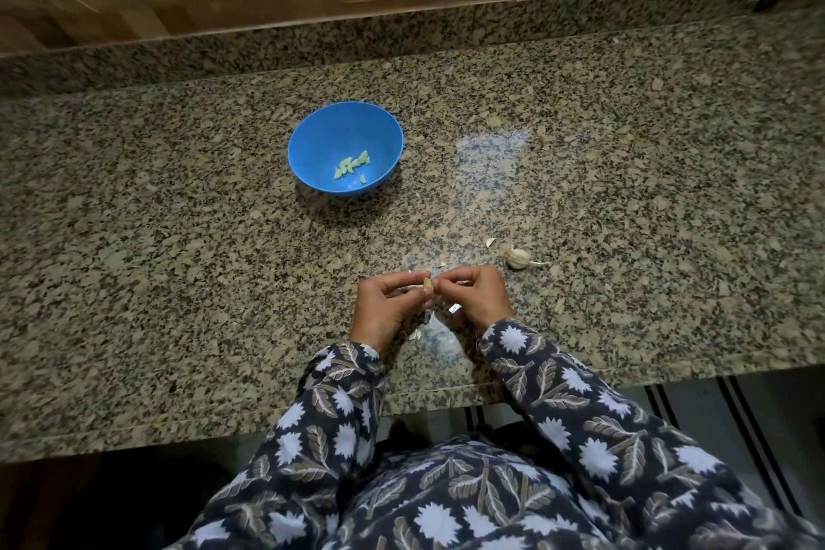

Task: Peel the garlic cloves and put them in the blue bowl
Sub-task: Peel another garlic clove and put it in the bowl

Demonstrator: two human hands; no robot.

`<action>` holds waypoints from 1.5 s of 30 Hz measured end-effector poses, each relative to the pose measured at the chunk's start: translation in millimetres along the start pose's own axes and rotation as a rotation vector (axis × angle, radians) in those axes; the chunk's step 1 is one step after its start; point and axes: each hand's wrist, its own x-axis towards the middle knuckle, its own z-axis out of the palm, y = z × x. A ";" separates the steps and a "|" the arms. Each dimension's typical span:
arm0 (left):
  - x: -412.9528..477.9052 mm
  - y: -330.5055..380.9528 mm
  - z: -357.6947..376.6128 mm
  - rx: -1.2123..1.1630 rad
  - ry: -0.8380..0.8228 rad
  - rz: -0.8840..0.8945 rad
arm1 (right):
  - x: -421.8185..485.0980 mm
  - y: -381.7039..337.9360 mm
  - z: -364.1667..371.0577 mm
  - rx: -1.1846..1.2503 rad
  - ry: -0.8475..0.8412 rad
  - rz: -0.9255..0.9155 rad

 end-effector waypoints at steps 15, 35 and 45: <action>3.6 10.5 -35.0 -0.535 0.136 -0.140 | -2.4 -11.0 -6.6 0.342 0.040 0.293; 17.7 -40.6 34.2 1.330 -0.098 0.385 | -33.3 9.1 -57.3 0.535 0.332 0.270; 78.5 -9.0 71.4 1.218 -0.363 0.561 | -49.4 20.6 -58.4 0.652 0.350 0.312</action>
